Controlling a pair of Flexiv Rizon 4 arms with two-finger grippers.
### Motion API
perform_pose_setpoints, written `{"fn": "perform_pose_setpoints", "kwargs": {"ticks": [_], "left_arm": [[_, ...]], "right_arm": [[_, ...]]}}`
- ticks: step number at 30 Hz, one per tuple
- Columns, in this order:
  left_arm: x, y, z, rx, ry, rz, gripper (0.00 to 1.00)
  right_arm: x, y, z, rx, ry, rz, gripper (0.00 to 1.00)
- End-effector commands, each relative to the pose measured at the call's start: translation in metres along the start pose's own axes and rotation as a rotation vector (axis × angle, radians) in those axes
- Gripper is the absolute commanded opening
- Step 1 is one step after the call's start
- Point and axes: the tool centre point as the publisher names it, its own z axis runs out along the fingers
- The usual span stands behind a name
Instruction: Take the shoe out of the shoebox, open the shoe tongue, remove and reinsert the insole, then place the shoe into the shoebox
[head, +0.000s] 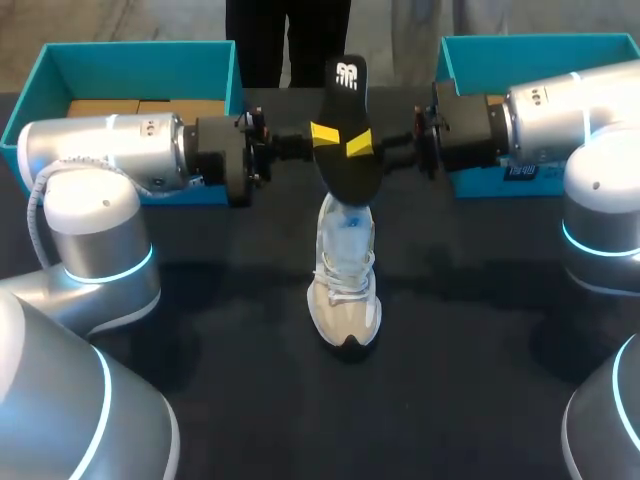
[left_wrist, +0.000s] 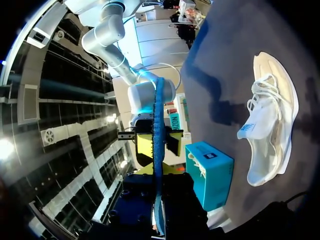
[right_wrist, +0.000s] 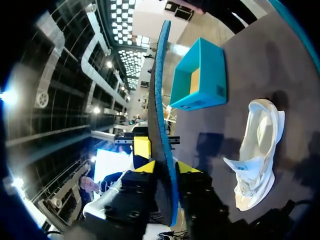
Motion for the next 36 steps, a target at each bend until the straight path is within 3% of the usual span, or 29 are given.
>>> {"fn": "perform_pose_setpoints", "kwargs": {"ticks": [1,4,5,6,8,9,11,13,21,27,36], "left_arm": [[0.001,0.0,0.001,0.001,-0.003,-0.003,0.0],[0.002,0.001,0.001,0.008,0.002,-0.005,0.04],[0.002,0.001,0.001,0.01,0.004,-0.004,0.28],[0.003,0.002,0.0,0.011,0.005,-0.004,0.44],[0.003,0.003,-0.001,0.019,0.013,-0.003,0.5],[0.003,0.004,-0.002,0.019,0.014,-0.003,0.58],[0.004,0.006,-0.003,0.024,0.026,-0.003,0.66],[0.005,0.008,-0.004,0.026,0.032,0.0,0.99],[0.011,0.017,-0.017,0.044,0.068,0.023,1.0],[0.017,0.025,-0.032,0.116,0.084,0.041,1.0],[0.028,0.039,-0.051,0.239,0.152,0.061,1.0]], "right_arm": [[0.001,0.001,0.001,-0.005,0.006,-0.013,0.0],[0.002,0.001,0.001,-0.007,0.001,-0.029,0.0],[0.003,0.002,0.001,-0.009,-0.003,-0.04,0.0],[0.003,0.002,0.001,-0.012,-0.006,-0.047,0.0],[0.005,0.003,-0.001,-0.015,-0.015,-0.059,0.0],[0.005,0.003,-0.002,-0.015,-0.018,-0.067,0.0],[0.006,0.004,-0.003,-0.021,-0.023,-0.082,0.0],[0.006,0.005,-0.005,-0.028,-0.028,-0.091,0.0],[0.007,0.011,-0.01,-0.074,-0.059,-0.197,0.0],[0.008,0.02,-0.011,-0.092,-0.089,-0.297,0.0],[0.013,0.031,-0.012,-0.074,-0.065,-0.567,0.0]]}}
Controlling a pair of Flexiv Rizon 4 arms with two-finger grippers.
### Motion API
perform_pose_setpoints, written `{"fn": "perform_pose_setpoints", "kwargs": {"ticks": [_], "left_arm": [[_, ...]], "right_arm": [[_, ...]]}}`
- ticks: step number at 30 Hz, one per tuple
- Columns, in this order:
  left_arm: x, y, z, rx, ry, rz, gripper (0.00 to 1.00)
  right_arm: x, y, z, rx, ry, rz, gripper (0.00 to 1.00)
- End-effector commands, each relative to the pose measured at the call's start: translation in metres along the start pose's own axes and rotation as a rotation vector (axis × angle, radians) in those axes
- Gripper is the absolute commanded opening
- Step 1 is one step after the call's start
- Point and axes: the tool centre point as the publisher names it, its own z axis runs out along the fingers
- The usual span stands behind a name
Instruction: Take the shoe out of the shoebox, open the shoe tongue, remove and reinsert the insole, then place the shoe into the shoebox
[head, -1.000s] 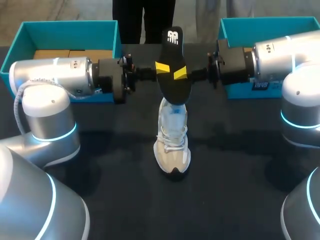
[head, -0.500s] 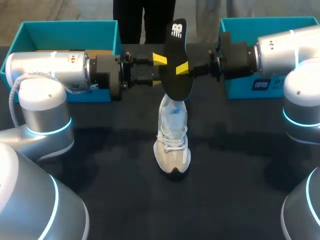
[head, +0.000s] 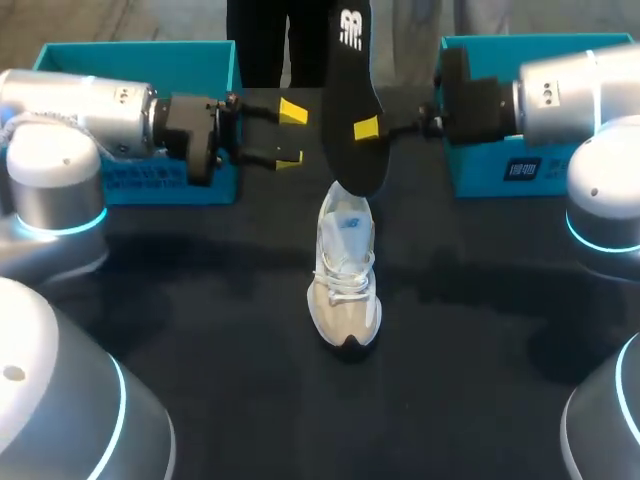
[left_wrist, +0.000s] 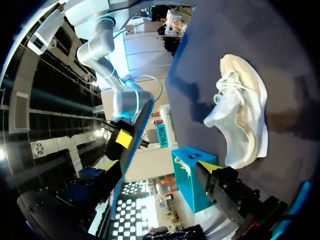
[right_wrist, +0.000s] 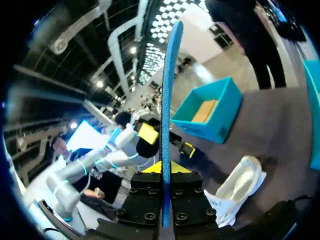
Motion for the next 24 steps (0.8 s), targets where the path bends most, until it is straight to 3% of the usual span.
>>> {"fn": "perform_pose_setpoints", "kwargs": {"ticks": [1,12,24], "left_arm": [[0.005,0.008,-0.007,0.109,0.032,0.02,1.0],[0.02,0.012,-0.017,0.153,0.108,0.06,1.0],[0.02,0.013,-0.019,0.147,0.108,0.058,1.0]], "right_arm": [[-0.002,0.006,0.003,0.0,0.043,-0.083,0.0],[0.008,0.016,0.011,-0.015,0.171,-0.24,0.0],[0.009,0.017,0.011,-0.017,0.172,-0.241,0.0]]}}
